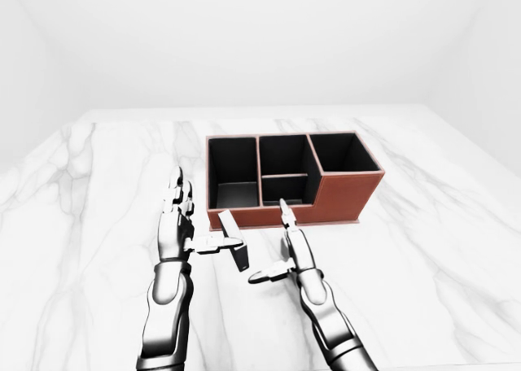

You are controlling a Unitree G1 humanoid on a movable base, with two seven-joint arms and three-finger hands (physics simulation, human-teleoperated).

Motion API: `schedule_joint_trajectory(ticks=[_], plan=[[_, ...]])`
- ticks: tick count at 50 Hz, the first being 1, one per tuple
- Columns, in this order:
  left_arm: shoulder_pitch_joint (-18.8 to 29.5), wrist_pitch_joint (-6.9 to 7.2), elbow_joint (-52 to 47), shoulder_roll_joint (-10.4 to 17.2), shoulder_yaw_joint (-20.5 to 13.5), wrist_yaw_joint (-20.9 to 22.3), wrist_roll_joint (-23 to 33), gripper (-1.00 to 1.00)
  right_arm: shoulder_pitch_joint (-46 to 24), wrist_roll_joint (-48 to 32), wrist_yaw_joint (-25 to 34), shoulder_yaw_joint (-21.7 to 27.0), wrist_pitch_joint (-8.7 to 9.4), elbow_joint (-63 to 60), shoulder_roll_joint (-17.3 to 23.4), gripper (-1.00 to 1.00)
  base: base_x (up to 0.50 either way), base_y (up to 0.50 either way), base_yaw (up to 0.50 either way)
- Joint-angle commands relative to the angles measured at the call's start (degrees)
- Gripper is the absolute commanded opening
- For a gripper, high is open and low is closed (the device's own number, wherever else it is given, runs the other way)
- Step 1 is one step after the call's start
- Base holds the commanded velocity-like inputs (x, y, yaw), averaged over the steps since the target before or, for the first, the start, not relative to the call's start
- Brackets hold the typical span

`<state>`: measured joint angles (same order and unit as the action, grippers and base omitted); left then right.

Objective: Pick up the book and place it in the right compartment of the caddy.

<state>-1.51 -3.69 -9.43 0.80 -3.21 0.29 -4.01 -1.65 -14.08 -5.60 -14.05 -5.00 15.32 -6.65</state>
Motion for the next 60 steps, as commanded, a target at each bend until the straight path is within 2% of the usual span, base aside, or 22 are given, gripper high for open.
schedule_joint_trajectory(ticks=[1, 8, 11, 15, 21, 36, 43, 45, 60], plan=[[0.0, -0.68, 0.1, -0.1, 0.1, 0.9, -1.3, 1.0, -1.0, -2.3, -1.0, -0.8, 0.0, 1.9, -0.7, 1.0, 0.0, 0.0, 0.0], [-0.2, -0.05, -0.7, -0.2, 0.2, 0.8, -1.2, 1.0, -1.1, -3.9, -1.4, -1.7, 0.0, 2.5, -1.1, 1.0, 0.0, 0.0, 0.0], [-0.2, -0.07, -0.7, -0.2, 0.2, 0.8, -1.2, 1.0, -1.0, -4.7, -1.5, -2.0, 0.0, 2.6, -1.2, 1.0, 0.0, 0.0, 0.0], [0.1, -0.89, 0.4, -0.1, 0.1, 0.9, -1.2, 1.0, -1.6, -5.0, -1.7, -2.0, 0.0, 3.8, -1.6, 1.0, 0.0, 0.0, 0.0], [0.2, -0.68, 0.3, -0.1, 0.1, 0.9, -1.2, 1.0, -1.9, -5.8, -2.2, -2.4, 0.0, 5.3, -2.2, 1.0, 0.0, 0.0, 0.0], [0.2, -1.14, 0.8, -0.1, 0.1, 1.0, -1.3, 1.0, -3.5, -7.5, -3.6, -3.2, 0.0, 9.0, -3.7, 1.0, 0.0, 0.0, 0.0], [0.1, -0.73, 0.3, -0.2, 0.2, 1.0, -1.3, 1.0, -4.5, -8.9, -4.7, -3.4, 0.0, 11.2, -4.6, 1.0, 0.0, 0.0, 0.0], [0.3, -1.31, 1.1, -0.1, 0.2, 1.1, -1.4, 1.0, -4.9, -9.3, -4.9, -3.4, 0.0, 11.8, -4.9, 1.0, 0.0, 0.0, 0.0], [0.1, -1.02, 0.6, -0.1, 0.3, 1.1, -1.3, 1.0, -6.7, -12.8, -6.9, -3.8, 0.0, 15.7, -6.3, 1.0, 0.0, 0.0, 0.0]])
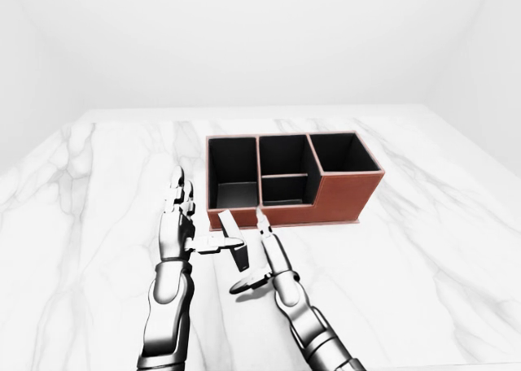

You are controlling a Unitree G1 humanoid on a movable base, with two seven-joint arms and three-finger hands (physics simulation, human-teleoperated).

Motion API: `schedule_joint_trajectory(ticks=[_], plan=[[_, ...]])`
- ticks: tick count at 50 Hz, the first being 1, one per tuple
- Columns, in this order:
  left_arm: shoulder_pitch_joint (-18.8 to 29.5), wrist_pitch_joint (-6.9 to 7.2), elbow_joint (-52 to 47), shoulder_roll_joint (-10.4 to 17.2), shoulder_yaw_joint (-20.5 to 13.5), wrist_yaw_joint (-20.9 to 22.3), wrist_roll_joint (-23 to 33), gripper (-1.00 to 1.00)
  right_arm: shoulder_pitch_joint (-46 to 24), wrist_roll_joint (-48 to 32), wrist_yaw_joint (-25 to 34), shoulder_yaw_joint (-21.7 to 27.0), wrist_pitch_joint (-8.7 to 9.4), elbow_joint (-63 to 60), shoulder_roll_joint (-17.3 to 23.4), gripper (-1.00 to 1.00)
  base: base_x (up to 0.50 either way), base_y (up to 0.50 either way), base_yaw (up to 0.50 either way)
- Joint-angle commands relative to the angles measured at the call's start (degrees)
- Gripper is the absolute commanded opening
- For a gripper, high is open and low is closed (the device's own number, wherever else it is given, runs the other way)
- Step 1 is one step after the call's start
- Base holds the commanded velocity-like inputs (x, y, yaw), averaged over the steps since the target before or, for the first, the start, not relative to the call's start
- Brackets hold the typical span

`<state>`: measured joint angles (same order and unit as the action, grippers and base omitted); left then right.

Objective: Pick up the book and place it in the right compartment of the caddy.

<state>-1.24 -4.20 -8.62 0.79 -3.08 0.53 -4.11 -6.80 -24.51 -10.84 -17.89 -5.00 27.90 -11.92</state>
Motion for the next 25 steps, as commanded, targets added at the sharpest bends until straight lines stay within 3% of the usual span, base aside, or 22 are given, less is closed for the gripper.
schedule_joint_trajectory(ticks=[1, 12, 17, 22, 25], plan=[[-0.2, -0.52, -0.2, -0.2, 0.2, 0.8, -1.1, 1.0, -1.5, -2.5, -1.5, 0.0, 0.0, 2.8, -1.2, 1.0, 0.0, 0.0, 0.0], [-0.1, -0.69, 0.1, -0.1, 0.1, 1.0, -1.2, 1.0, -4.3, -1.2, -1.3, 1.0, 0.0, 6.3, -2.5, 1.0, 0.0, 0.0, 0.0], [-0.2, 0.24, -0.9, -0.1, 0.1, 0.9, -1.3, 1.0, -5.8, -0.6, -1.6, 1.5, 0.0, 8.7, -3.3, 1.0, 0.0, 0.0, 0.0], [0.1, -0.8, 0.5, -0.1, 0.0, 1.1, -1.4, 1.0, -7.1, -1.1, -2.3, 1.8, 0.0, 10.7, -4.1, 1.0, 0.0, 0.0, 0.0], [0.0, -0.65, 0.1, -0.1, 0.0, 1.0, -1.4, 1.0, -8.0, -1.5, -2.9, 1.9, 0.0, 12.5, -4.4, 1.0, 0.0, 0.0, 0.0]])
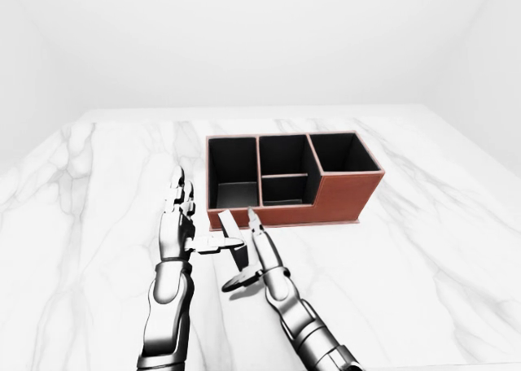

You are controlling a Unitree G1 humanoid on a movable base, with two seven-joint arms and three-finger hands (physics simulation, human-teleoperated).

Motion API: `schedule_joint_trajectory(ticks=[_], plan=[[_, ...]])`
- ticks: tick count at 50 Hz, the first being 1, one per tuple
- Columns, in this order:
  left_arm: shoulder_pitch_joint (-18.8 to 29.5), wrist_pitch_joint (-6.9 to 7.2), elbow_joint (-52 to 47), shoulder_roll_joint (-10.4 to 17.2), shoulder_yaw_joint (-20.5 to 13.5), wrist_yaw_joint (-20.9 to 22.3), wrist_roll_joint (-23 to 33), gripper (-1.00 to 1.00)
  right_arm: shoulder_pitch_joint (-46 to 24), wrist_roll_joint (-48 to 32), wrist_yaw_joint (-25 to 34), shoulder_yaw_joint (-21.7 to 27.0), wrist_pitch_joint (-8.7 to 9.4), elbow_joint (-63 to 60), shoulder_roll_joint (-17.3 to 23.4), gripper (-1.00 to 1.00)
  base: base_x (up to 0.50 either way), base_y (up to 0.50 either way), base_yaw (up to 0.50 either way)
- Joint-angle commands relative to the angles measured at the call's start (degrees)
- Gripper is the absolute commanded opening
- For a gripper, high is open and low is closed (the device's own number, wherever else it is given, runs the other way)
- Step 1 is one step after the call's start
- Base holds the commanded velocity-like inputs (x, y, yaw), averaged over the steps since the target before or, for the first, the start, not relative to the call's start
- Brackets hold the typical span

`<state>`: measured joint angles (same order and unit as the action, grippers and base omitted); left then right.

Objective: Pick up the book and place it in the right compartment of the caddy.

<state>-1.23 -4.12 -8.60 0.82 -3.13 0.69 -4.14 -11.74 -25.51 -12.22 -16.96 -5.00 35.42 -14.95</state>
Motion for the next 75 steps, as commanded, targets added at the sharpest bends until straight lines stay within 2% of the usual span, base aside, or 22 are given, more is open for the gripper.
schedule_joint_trajectory(ticks=[1, 12, 19, 20, 21, 23, 32, 33, 37, 45, 47, 49, 51, 57, 59, 63, 71, 75], plan=[[0.0, -0.88, 0.4, -0.1, 0.0, 0.9, -1.4, 1.0, -3.5, -0.7, -1.8, 1.1, 0.0, 5.5, -1.6, 1.0, 0.0, 0.0, 0.0], [0.0, -0.6, 0.0, -0.1, 0.0, 0.9, -1.8, 1.0, -5.0, -1.9, -2.7, 1.2, 0.0, 8.4, -2.8, 1.0, 0.0, 0.0, 0.0], [-0.2, -0.3, -0.5, -0.2, 0.1, 0.9, -1.7, 1.0, -4.6, 0.2, -0.2, 1.8, 0.0, 8.7, -2.8, 1.0, 0.0, 0.0, 0.0], [-0.2, -0.38, -0.4, -0.2, 0.1, 0.9, -1.7, 1.0, -4.3, 0.9, 0.6, 1.8, 0.0, 8.2, -2.9, 0.93, 0.0, 0.0, 0.0], [-0.1, -0.44, -0.2, -0.2, 0.1, 0.9, -1.7, 1.0, -4.0, 1.3, 1.1, 1.9, 0.0, 7.7, -2.8, -0.01, 0.0, 0.0, 0.0], [-0.1, -0.49, -0.2, -0.2, 0.1, 0.9, -1.7, 1.0, -4.3, 1.8, 1.1, 2.0, 0.0, 8.3, -2.7, -1.0, 0.0, 0.0, 0.0], [0.0, -0.64, 0.0, -0.2, 0.1, 0.9, -1.7, 1.0, -4.4, 2.3, 0.5, 2.5, 0.0, 8.9, -2.3, -1.0, 0.0, 0.0, 0.0], [0.0, -0.31, -0.3, -0.2, 0.1, 0.8, -1.7, 1.0, -4.3, 2.2, 0.4, 2.5, 0.0, 8.9, -2.3, -1.0, 0.0, 0.0, 0.0], [0.0, -0.73, 0.0, -0.2, 0.1, 0.9, -1.7, 1.0, -3.7, 2.2, 0.6, 2.2, 0.0, 8.1, -2.2, -1.0, 0.0, 0.0, 0.0], [-0.2, -0.38, -0.4, -0.2, 0.1, 0.8, -1.7, 1.0, -3.6, 3.3, 1.2, 2.7, 0.0, 7.3, -1.8, -1.0, 0.0, 0.0, 0.0], [-0.2, -0.29, -0.6, -0.2, 0.1, 0.8, -1.7, 1.0, -2.7, 5.9, 3.1, 3.2, 0.0, 3.1, -1.8, -1.0, 0.0, 0.0, 0.0], [-0.1, -0.78, 0.0, -0.2, 0.0, 0.9, -1.7, 1.0, -2.4, 7.6, 3.7, 3.2, 0.0, 0.8, -1.3, -1.0, 0.0, 0.0, 0.0], [-0.2, -0.3, -0.5, -0.2, 0.1, 0.8, -1.6, 1.0, -1.1, 9.9, 5.3, 3.2, 0.0, -3.2, -0.8, -1.0, 0.0, 0.0, 0.0], [-0.2, -0.59, -0.4, -0.2, 0.0, 0.7, -1.7, 1.0, 2.8, 13.7, 8.1, 1.0, 0.0, -16.9, 1.2, -1.0, 0.0, 0.0, 0.0], [-0.2, -0.75, -0.2, -0.2, 0.0, 0.7, -1.7, 1.0, 3.0, 14.6, 8.1, 0.8, 0.0, -18.1, 1.7, -1.0, 0.0, 0.0, 0.0], [-0.4, 0.02, -1.2, -0.2, 0.0, 0.5, -1.7, 1.0, 2.8, 15.5, 7.9, 1.0, 0.0, -17.7, 2.4, -1.0, 0.0, 0.0, 0.0], [-0.1, -0.74, -0.1, -0.1, -0.1, 0.7, -1.8, 1.0, 1.9, 16.2, 7.8, 1.9, 0.0, -16.5, 2.6, -1.0, 0.0, 0.0, 0.0], [-0.3, -0.39, -0.6, -0.2, -0.1, 0.6, -1.8, 1.0, 2.1, 16.6, 8.0, 2.2, 0.0, -16.8, 2.9, -1.0, 0.0, 0.0, 0.0]])
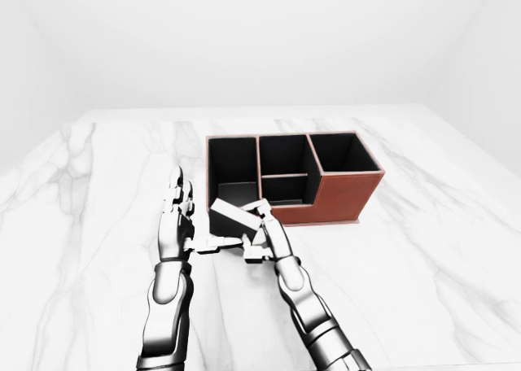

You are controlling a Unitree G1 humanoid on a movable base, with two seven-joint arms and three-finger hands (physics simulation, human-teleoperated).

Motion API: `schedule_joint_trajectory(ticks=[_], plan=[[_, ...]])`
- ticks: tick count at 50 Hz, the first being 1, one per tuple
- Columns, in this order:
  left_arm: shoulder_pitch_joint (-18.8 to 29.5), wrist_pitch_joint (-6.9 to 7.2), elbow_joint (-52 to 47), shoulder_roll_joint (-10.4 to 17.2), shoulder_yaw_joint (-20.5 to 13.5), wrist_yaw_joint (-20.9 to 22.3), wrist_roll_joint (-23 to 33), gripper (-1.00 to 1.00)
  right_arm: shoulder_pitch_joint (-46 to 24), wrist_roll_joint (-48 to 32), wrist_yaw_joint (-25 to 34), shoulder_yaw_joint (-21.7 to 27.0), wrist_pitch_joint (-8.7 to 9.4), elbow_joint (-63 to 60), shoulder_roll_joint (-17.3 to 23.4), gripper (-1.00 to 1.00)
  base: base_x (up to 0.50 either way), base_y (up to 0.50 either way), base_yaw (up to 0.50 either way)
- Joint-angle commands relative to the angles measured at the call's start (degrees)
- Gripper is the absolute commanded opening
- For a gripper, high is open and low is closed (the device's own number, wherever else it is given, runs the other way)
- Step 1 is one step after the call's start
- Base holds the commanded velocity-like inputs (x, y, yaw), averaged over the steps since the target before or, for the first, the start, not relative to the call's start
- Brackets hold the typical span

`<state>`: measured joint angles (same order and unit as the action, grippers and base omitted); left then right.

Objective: Pick up the book and place it in the right compartment of the caddy.

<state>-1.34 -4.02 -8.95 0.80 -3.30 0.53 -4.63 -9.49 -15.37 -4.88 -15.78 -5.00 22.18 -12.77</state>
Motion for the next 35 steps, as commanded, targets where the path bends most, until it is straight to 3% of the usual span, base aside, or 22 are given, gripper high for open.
schedule_joint_trajectory(ticks=[1, 14, 17, 21, 26, 35], plan=[[-0.2, -0.29, -0.5, -0.1, 0.1, 0.7, -1.3, 1.0, -0.3, 6.6, 0.7, 1.2, 0.0, -3.5, 0.8, -1.0, 0.0, 0.0, 0.0], [-0.3, -0.35, -0.5, -0.2, 0.1, 0.7, -1.1, 1.0, -0.9, 10.2, 3.0, 2.9, 0.0, -20.4, 3.4, -1.0, 0.0, 0.0, 0.0], [-0.3, -0.67, -0.1, -0.2, 0.1, 0.7, -1.1, 1.0, -2.6, 11.5, 3.5, 4.4, 3.22, -23.5, 4.2, -1.0, 0.0, 0.0, 0.0], [-0.4, -0.02, -0.9, -0.2, 0.3, 0.5, -0.9, 1.0, -5.9, 13.4, 3.5, 7.0, 7.04, -25.7, 5.1, -1.0, 0.0, 0.0, 0.0], [-0.2, -0.09, -0.7, -0.2, 0.3, 0.5, -0.9, 1.0, -9.8, 14.9, 3.3, 9.6, 9.82, -26.3, 6.5, -1.0, 0.0, 0.0, 0.0], [-0.1, -0.45, -0.1, -0.2, 0.3, 0.5, -0.7, 1.0, -18.0, 18.0, 2.4, 14.6, 10.0, -21.3, 10.2, -1.0, 0.0, 0.0, 0.0]])
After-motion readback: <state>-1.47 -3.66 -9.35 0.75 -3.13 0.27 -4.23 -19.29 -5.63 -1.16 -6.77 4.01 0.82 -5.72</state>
